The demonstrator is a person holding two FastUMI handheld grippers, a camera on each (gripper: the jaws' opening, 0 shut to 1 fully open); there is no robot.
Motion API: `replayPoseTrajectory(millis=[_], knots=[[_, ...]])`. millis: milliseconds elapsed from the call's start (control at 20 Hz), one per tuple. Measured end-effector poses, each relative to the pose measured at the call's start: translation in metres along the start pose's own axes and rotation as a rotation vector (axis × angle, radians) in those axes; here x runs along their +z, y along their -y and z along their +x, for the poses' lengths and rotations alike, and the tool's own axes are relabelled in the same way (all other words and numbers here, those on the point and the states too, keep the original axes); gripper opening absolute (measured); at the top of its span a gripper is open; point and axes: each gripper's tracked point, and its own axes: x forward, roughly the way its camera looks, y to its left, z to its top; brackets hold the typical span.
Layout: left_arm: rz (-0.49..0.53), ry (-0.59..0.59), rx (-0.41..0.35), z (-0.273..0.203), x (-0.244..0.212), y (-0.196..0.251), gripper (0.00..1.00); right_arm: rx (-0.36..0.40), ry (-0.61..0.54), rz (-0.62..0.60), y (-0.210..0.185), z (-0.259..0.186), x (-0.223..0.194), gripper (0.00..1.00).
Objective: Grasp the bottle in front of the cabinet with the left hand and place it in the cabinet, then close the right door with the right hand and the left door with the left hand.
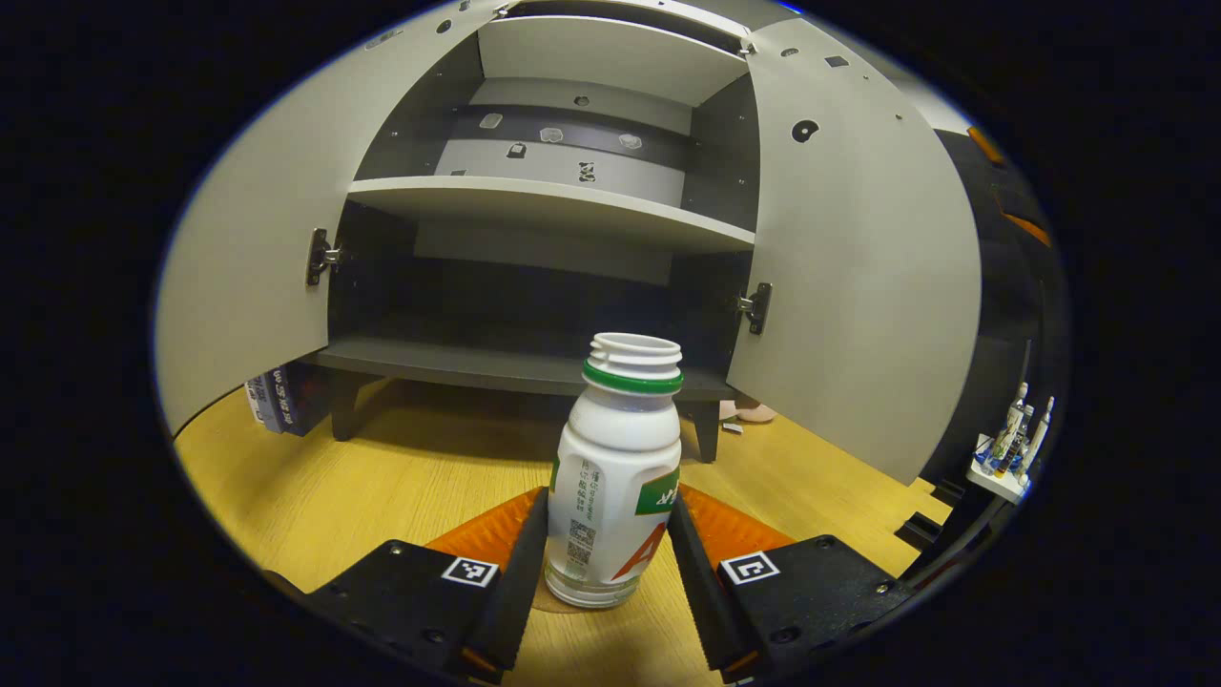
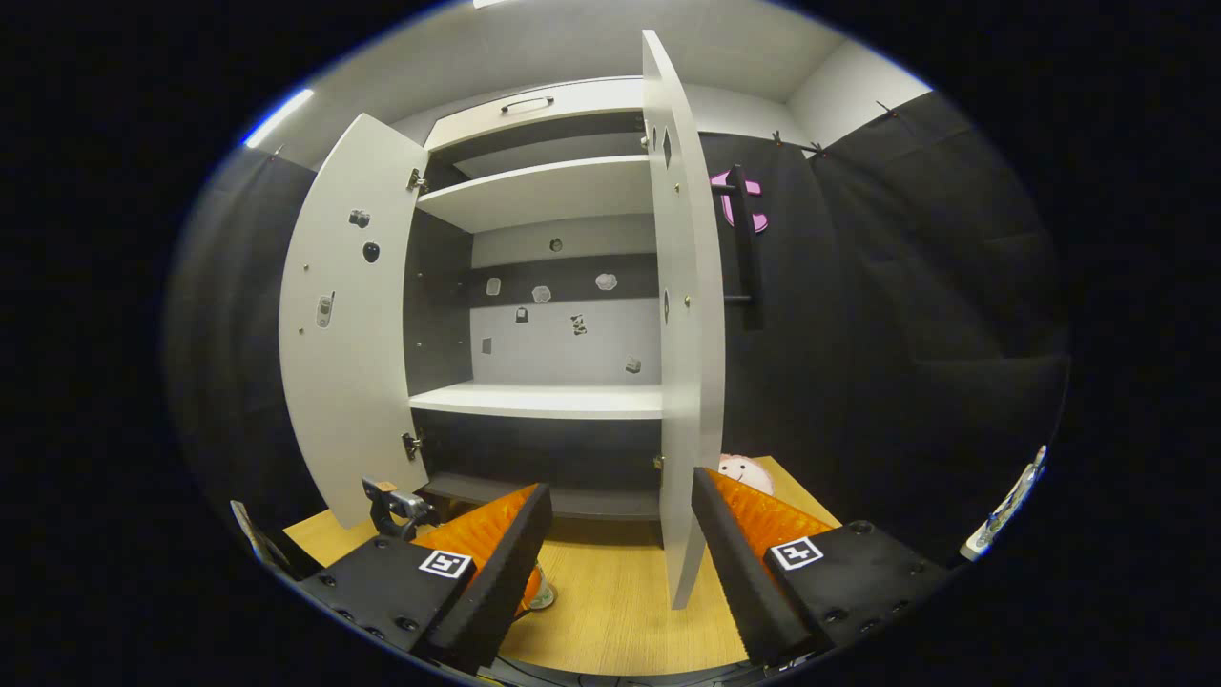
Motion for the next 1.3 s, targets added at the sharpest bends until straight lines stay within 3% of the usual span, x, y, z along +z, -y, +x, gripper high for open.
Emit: replayPoseTrajectory(millis=[250,400,600,750,950,1100,1300], knots=[[-0.054,0.078,0.116,-0.054,0.066,-0.007,0.70,0.123,0.010,0.029,0.002,0.010,0.000,0.98],[-0.065,0.166,0.098,-0.083,0.133,0.000,0.71,0.181,-0.009,0.059,0.005,0.014,-0.006,0.97],[-0.058,0.261,0.136,-0.086,0.236,-0.016,0.70,0.168,-0.008,0.076,0.015,0.017,-0.009,0.98],[-0.091,0.307,0.069,-0.056,0.306,-0.022,0.70,0.091,0.018,0.080,0.026,0.015,-0.005,0.97],[-0.004,0.298,0.017,0.008,0.367,-0.036,0.70,-0.021,0.035,0.080,0.039,0.008,-0.001,0.97],[0.060,0.260,0.018,0.064,0.379,-0.041,0.70,-0.147,0.031,0.076,0.059,-0.001,-0.003,0.98],[0.034,0.183,0.011,0.140,0.379,-0.046,0.70,-0.313,0.031,0.084,0.085,-0.026,-0.010,0.98]])
